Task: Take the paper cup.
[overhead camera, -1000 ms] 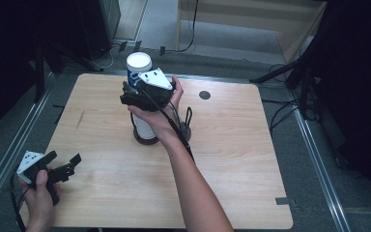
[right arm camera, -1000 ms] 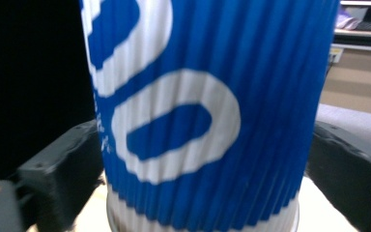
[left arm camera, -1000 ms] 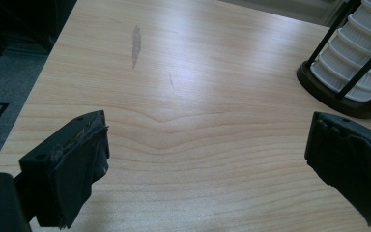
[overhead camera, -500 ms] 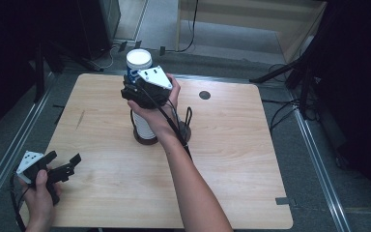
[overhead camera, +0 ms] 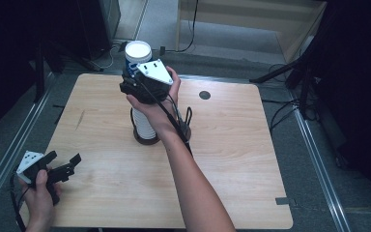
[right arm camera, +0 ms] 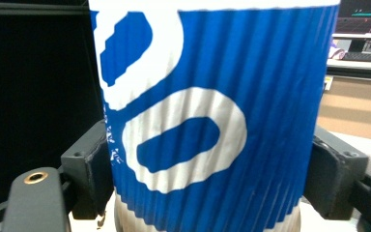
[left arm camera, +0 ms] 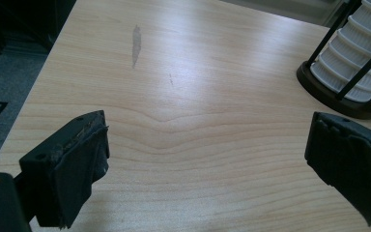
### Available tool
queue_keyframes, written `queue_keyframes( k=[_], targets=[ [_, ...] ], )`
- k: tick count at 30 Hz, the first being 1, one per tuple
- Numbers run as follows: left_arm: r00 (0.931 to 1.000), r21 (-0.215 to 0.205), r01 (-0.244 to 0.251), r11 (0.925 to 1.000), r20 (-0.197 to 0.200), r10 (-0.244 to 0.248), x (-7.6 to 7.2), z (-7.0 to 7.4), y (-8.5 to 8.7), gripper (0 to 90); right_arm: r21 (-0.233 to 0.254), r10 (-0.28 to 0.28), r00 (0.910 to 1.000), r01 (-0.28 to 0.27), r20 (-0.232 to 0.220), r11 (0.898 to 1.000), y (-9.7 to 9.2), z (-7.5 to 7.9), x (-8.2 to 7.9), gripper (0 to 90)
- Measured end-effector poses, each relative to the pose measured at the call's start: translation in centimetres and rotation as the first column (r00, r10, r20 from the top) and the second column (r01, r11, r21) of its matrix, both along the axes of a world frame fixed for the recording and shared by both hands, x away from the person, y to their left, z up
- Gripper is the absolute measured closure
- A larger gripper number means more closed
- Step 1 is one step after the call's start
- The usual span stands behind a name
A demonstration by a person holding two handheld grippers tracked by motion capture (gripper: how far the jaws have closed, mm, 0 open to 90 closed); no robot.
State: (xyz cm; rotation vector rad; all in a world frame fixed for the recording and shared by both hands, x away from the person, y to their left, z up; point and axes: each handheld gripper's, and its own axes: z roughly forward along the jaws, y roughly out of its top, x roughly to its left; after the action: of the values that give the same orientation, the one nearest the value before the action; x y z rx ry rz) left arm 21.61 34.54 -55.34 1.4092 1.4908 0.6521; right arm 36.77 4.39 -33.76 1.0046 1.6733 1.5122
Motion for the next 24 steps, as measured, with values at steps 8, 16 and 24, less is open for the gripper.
queue_keyframes(
  k=[8,16,24],
  targets=[
    [1.0,-0.002,0.001,1.0,0.0,-0.001,0.0,0.0,0.0,2.5,0.018,-0.005,0.9999,0.004,0.014,1.0,0.1,1.3,-0.1,18.8],
    [1.0,-0.004,0.0,1.0,0.0,0.0,0.0,0.0,0.0,2.5,0.034,-0.009,0.9992,0.007,0.039,0.999,-0.1,2.9,-0.4,18.8],
    [1.0,-0.003,0.002,1.0,-0.001,-0.002,0.0,0.0,0.0,2.5,0.052,-0.016,0.9977,0.013,0.066,0.999,-0.9,4.2,-0.9,18.8]
  ],
)
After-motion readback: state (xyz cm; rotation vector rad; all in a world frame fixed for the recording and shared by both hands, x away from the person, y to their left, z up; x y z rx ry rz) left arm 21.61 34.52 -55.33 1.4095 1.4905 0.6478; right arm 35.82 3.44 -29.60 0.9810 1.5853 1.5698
